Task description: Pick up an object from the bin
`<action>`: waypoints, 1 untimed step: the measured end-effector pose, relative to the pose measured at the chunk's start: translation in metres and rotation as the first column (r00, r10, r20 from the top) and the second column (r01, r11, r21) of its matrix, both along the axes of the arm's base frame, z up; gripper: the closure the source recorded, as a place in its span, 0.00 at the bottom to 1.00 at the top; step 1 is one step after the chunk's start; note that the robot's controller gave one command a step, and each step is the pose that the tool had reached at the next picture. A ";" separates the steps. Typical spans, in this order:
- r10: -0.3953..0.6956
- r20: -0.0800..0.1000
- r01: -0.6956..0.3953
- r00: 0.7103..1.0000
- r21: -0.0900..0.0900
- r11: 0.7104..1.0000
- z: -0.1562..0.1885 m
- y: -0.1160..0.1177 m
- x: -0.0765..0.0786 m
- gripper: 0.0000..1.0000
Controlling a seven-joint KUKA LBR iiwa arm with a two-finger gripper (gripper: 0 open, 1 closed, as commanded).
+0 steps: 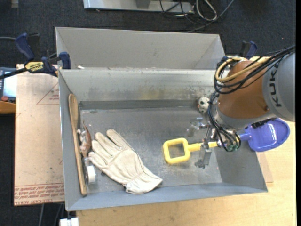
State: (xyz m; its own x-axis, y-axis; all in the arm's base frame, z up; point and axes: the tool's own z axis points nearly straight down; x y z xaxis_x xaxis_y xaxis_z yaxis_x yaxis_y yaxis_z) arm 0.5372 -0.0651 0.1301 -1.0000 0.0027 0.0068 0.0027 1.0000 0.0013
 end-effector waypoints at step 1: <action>0.003 0.007 -0.003 1.000 -0.001 1.000 0.004 0.000 0.002 0.00</action>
Offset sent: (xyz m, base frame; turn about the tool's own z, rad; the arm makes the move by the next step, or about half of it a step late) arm 0.0285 -0.0575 -0.0601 -0.0677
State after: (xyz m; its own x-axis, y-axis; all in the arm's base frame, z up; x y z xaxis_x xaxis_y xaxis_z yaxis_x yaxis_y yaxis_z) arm 0.5391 -0.0648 0.1344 -1.0000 -0.0005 -0.0006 -0.0005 1.0000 0.0005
